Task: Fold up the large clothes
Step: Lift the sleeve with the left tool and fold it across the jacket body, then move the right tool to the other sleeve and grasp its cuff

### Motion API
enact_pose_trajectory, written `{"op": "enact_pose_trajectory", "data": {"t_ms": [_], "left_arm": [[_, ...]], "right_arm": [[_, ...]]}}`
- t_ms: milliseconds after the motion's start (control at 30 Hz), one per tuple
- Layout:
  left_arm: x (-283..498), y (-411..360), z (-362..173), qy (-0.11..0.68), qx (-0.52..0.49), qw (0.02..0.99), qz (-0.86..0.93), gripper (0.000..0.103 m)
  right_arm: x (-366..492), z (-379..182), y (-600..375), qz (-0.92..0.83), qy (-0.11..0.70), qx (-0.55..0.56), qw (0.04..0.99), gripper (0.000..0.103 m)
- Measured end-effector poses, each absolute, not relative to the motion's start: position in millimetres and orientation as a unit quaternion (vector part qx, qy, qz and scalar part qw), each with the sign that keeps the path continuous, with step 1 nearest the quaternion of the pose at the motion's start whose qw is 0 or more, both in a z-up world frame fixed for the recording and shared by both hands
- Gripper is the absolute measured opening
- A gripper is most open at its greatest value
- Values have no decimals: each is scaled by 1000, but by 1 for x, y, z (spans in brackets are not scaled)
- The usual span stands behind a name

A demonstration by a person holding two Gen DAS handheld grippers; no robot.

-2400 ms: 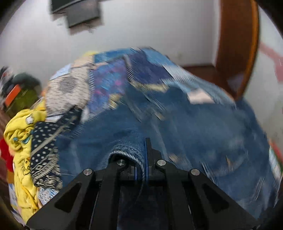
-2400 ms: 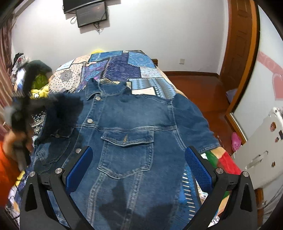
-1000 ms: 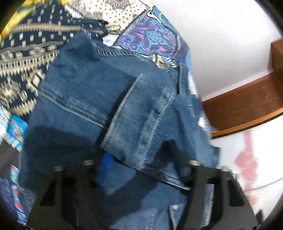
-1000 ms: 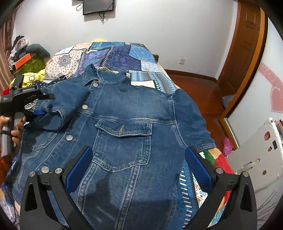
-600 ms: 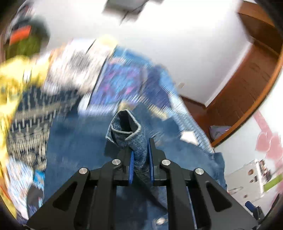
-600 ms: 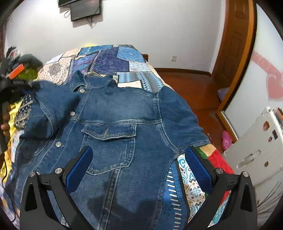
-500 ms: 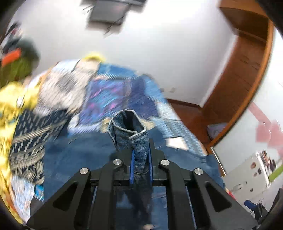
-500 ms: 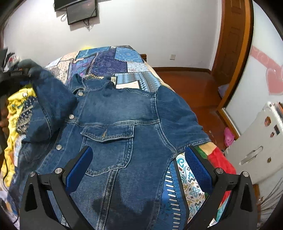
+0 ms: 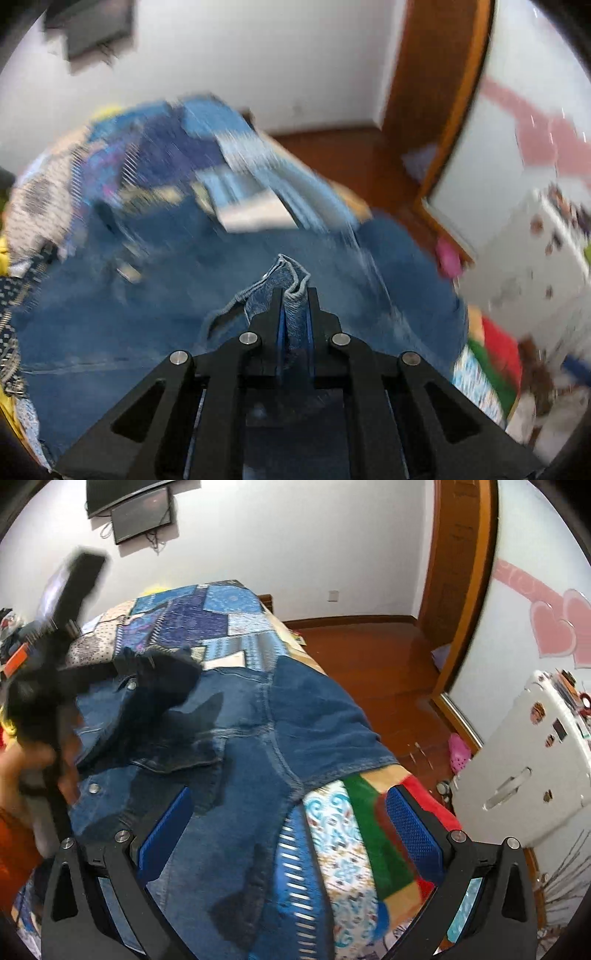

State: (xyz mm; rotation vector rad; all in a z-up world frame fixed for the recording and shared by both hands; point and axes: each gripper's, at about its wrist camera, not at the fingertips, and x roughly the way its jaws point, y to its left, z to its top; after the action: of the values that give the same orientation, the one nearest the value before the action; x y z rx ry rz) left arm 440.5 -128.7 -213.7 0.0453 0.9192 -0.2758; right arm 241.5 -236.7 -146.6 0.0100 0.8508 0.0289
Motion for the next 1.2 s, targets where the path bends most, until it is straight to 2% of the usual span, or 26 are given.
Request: {"op": "enact_pose_trajectory", "data": {"t_ms": [133, 233, 267, 300, 367, 567, 700, 967, 1200], "left_arm": [[423, -159, -243, 490, 75, 848, -188, 8], [404, -172, -241, 501, 98, 831, -220, 15], [398, -174, -240, 505, 99, 824, -238, 25], [394, -174, -238, 507, 99, 821, -245, 41], [383, -169, -228, 494, 101, 828, -245, 61], [372, -114, -192, 455, 79, 864, -202, 72], [371, -66, -181, 432, 85, 888, -131, 86], [368, 33, -200, 446, 70, 892, -2, 88], [360, 79, -227, 469, 28, 882, 35, 87]], "right_arm": [[237, -149, -253, -6, 411, 6, 912, 103], [239, -155, -268, -13, 416, 24, 909, 103], [240, -157, -272, -14, 419, 33, 907, 103], [242, -159, -278, -14, 420, 44, 906, 103], [244, -160, -284, -14, 418, 55, 907, 103], [262, -155, -293, -16, 417, 40, 908, 103], [281, -156, -297, 1, 425, 36, 905, 103], [330, -199, -319, 16, 497, 94, 863, 103], [367, -255, -344, 30, 578, 189, 793, 103]]}}
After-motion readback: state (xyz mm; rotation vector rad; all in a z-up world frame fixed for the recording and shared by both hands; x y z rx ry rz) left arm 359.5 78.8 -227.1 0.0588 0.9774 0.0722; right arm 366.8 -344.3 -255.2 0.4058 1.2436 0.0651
